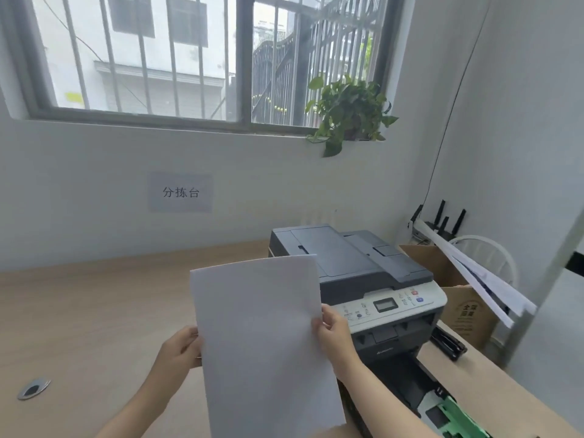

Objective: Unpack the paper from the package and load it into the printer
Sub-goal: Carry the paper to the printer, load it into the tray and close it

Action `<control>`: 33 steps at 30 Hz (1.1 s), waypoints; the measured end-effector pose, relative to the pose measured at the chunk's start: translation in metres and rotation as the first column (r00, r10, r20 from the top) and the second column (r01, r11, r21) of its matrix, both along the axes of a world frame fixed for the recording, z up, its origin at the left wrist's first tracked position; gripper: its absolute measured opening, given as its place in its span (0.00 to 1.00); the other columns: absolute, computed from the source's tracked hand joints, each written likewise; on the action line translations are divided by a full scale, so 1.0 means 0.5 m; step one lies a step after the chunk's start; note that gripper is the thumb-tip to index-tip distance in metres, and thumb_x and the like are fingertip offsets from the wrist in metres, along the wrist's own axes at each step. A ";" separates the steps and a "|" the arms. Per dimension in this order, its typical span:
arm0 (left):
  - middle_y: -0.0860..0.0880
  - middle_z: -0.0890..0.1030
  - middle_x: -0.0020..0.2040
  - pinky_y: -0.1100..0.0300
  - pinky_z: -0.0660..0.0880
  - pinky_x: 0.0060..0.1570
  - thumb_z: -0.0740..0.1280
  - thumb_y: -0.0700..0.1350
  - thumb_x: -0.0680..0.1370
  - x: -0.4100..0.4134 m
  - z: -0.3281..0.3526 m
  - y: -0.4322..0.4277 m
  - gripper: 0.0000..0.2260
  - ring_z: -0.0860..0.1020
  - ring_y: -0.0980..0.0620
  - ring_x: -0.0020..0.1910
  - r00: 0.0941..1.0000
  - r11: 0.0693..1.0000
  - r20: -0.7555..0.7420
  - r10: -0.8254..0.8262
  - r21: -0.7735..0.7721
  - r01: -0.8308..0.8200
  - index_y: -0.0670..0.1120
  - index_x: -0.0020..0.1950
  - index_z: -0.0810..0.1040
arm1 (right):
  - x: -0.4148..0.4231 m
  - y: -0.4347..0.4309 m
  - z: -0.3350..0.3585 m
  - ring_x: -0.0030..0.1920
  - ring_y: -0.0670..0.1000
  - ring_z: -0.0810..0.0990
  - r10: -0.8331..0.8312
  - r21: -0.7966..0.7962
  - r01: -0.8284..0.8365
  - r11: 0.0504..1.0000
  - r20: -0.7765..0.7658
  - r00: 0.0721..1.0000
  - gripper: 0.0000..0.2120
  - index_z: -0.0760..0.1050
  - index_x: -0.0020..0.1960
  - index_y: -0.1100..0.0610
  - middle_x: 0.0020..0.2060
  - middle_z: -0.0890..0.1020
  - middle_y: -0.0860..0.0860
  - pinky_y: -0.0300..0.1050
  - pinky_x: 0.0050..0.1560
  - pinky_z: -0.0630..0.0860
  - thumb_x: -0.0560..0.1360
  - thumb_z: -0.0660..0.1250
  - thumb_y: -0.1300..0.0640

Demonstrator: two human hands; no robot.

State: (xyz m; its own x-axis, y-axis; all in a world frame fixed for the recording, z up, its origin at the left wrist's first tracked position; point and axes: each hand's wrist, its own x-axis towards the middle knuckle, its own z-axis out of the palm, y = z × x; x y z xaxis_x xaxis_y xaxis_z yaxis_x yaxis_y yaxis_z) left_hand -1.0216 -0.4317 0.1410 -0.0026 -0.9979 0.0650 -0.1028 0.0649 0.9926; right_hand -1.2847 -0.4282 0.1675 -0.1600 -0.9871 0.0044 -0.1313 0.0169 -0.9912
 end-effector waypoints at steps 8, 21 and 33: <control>0.44 0.84 0.53 0.57 0.81 0.37 0.69 0.50 0.67 -0.128 -0.006 0.019 0.19 0.85 0.49 0.44 0.925 0.933 -0.165 -0.342 0.061 0.355 0.48 0.57 0.75 | -0.083 0.072 0.024 0.46 0.47 0.82 -0.240 0.019 0.239 0.971 0.113 0.964 0.16 0.74 0.59 0.52 0.49 0.82 0.49 0.41 0.46 0.80 0.79 0.55 0.68; 0.54 0.85 0.52 0.56 0.79 0.46 0.62 0.41 0.79 -0.340 -0.026 0.117 0.12 0.84 0.53 0.50 0.920 0.885 -0.203 -0.334 0.267 0.380 0.56 0.57 0.74 | -0.315 0.132 -0.034 0.48 0.51 0.80 -0.219 0.024 0.218 0.976 0.110 0.969 0.13 0.72 0.59 0.57 0.48 0.81 0.50 0.45 0.47 0.78 0.79 0.56 0.68; 0.54 0.81 0.51 0.61 0.79 0.34 0.60 0.48 0.67 -0.626 -0.072 0.247 0.15 0.84 0.59 0.40 0.938 0.775 -0.216 -0.273 0.528 0.347 0.57 0.53 0.71 | -0.627 0.156 -0.112 0.43 0.55 0.83 -0.039 0.195 0.013 0.981 0.130 0.991 0.18 0.79 0.50 0.53 0.35 0.87 0.42 0.49 0.47 0.79 0.76 0.58 0.72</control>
